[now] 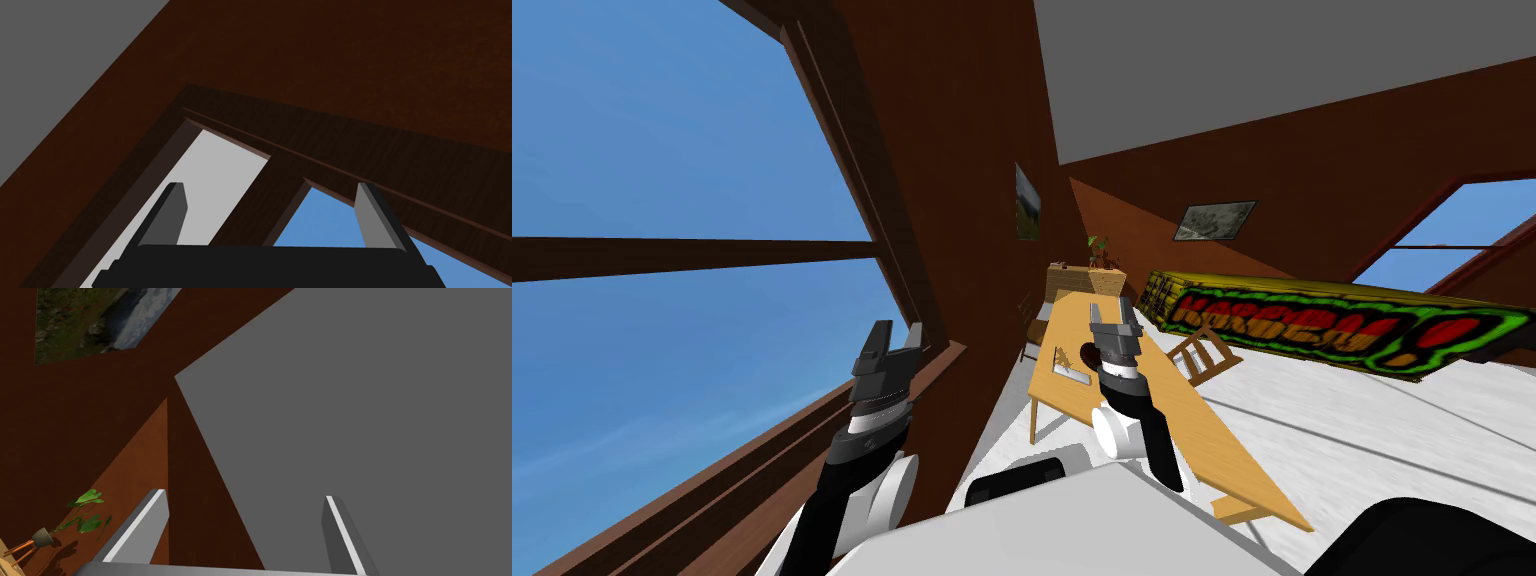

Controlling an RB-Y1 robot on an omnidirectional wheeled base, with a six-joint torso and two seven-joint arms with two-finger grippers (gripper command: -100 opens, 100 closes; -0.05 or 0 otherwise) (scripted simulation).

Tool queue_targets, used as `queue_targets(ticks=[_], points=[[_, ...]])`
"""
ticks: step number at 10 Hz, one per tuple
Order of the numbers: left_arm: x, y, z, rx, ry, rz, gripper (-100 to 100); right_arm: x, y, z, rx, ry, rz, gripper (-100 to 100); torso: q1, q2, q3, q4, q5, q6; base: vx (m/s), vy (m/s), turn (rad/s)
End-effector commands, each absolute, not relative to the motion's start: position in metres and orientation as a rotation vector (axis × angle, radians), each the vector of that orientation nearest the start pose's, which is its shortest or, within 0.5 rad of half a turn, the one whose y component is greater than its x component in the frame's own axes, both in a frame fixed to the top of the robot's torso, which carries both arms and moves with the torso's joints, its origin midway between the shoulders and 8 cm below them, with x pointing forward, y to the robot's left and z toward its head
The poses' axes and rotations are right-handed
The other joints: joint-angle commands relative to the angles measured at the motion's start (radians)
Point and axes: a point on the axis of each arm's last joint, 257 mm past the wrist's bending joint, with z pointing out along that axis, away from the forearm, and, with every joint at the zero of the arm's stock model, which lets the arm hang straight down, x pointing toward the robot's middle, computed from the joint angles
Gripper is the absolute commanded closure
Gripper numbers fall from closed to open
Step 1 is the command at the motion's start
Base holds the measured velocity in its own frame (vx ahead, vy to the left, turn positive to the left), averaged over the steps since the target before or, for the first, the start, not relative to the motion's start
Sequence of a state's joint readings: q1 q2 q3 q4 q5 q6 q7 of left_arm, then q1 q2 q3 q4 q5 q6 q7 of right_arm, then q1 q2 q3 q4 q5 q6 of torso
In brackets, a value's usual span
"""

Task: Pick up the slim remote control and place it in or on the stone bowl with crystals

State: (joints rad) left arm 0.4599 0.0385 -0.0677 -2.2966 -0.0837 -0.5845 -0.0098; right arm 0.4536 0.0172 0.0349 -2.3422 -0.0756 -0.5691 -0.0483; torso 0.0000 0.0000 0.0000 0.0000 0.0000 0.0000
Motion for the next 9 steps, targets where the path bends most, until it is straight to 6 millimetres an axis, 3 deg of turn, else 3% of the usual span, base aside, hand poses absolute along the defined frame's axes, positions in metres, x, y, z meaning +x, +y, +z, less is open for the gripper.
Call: queue_targets(ticks=[1, 5, 6, 8, 9], points=[[0.331, 0.234, 0.057, -0.47, 0.6, -1.356, 0, 0.323, -0.265, 0.07, 0.585, 0.463, 1.482, -100, 0.0, 0.0, 0.0, 0.0, 0.0, 0.0, -0.001, 0.0, 0.051], [0.331, 0.234, 0.057, -0.47, 0.6, -1.356, 0, 0.341, -0.247, 0.026, 0.596, 0.651, 1.469, -100, 0.0, 0.001, 0.0, 0.0, 0.0, 0.0, -0.012, -0.001, 0.11], [0.331, 0.234, 0.057, -0.47, 0.6, -1.356, 0, 0.341, -0.246, 0.026, 0.588, 0.662, 1.47, -100, 0.0, 0.001, 0.001, 0.0, 0.0, 0.0, -0.016, 0.003, 0.047], [0.331, 0.234, 0.057, -0.47, 0.6, -1.356, 0, 0.35, -0.235, -0.012, 0.611, 0.788, 1.452, -100, 0.0, 0.001, 0.001, 0.0, 0.0, 0.0, -0.025, 0.013, 0.148], [0.331, 0.234, 0.057, -0.47, 0.6, -1.356, 0, 0.35, -0.235, -0.012, 0.605, 0.795, 1.452, -100, 0.001, 0.002, 0.001, 0.0, 0.0, 0.0, -0.024, 0.007, 0.061]])
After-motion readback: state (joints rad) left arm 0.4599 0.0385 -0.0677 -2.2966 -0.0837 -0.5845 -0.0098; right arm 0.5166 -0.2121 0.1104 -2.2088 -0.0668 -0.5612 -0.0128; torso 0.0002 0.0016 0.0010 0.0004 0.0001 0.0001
